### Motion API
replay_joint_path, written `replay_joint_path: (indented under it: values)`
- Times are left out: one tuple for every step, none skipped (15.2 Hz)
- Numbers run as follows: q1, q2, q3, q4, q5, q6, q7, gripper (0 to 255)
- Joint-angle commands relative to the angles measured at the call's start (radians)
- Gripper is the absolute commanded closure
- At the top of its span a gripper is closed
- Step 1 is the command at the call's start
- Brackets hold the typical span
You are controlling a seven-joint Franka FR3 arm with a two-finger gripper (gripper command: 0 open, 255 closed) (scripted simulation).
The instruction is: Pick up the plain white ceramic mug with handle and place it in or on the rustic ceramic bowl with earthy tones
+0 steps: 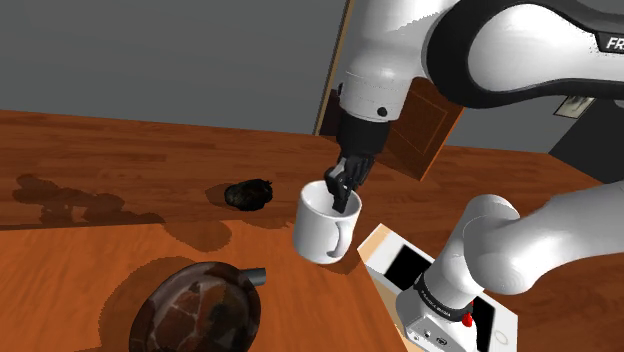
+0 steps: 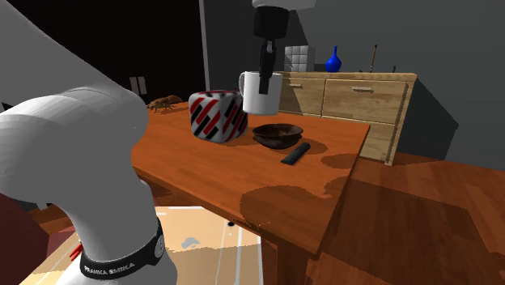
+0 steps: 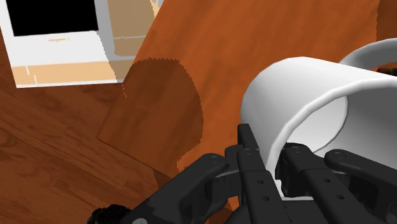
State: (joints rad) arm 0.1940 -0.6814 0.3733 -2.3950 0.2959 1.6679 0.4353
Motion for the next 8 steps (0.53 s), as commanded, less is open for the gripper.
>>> replay_joint_path:
  values:
    - [-0.004, 0.07, 0.041, 0.059, 0.007, 0.02, 0.041, 255]
    - [-0.007, 0.104, 0.062, 0.089, 0.008, 0.028, 0.062, 255]
    - [-0.01, 0.138, 0.083, 0.12, 0.008, 0.035, 0.084, 255]
    - [-0.013, 0.173, 0.104, 0.152, 0.005, 0.042, 0.106, 255]
    - [-0.017, 0.208, 0.125, 0.185, 0.001, 0.048, 0.129, 255]
    - [-0.02, 0.244, 0.147, 0.219, -0.005, 0.053, 0.152, 255]
    - [-0.024, 0.282, 0.168, 0.254, -0.014, 0.058, 0.177, 255]
    - [-0.028, 0.32, 0.189, 0.29, -0.024, 0.062, 0.202, 255]
